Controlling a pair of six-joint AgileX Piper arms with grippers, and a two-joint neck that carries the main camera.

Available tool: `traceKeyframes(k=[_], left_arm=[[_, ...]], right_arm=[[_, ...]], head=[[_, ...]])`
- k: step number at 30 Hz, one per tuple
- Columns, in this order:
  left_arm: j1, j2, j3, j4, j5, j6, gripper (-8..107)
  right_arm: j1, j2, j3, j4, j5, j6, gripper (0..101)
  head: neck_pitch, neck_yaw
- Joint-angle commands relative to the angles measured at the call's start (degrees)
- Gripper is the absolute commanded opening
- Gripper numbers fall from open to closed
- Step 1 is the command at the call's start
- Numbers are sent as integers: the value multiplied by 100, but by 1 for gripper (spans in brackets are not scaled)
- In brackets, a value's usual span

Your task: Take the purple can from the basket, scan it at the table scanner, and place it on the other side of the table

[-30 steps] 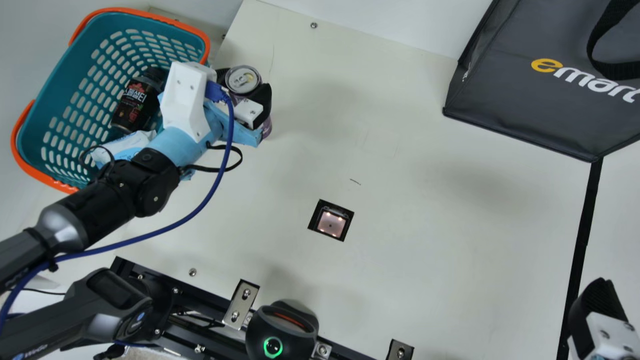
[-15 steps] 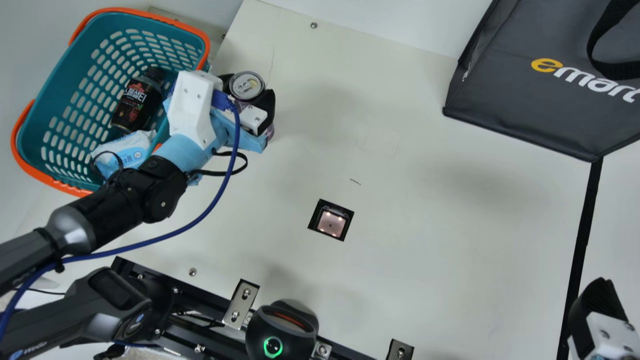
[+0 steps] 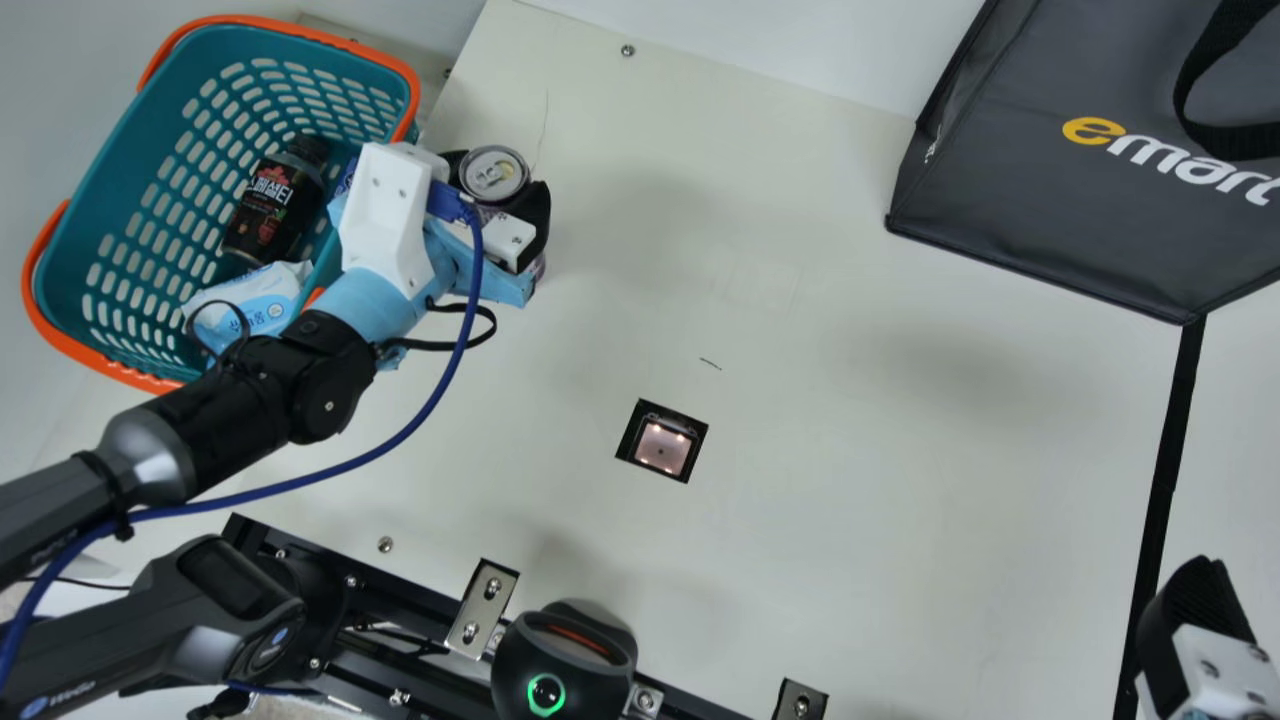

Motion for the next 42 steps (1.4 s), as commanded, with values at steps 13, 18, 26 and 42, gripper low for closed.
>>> traceKeyframes(k=[13,18,26,42], left_arm=[[112,-21,-45,135,182,-137,90],[140,-47,-58,178,243,-179,90],[235,-253,-214,219,714,-163,90],[765,-1217,-1678,732,4206,-323,90]], right_arm=[[0,0,0,0,0,0,95],[0,0,0,0,0,0,95],[0,0,0,0,0,0,95],[0,0,0,0,0,0,95]], head=[[-166,23],[-166,23],[-166,23],[-166,23]])
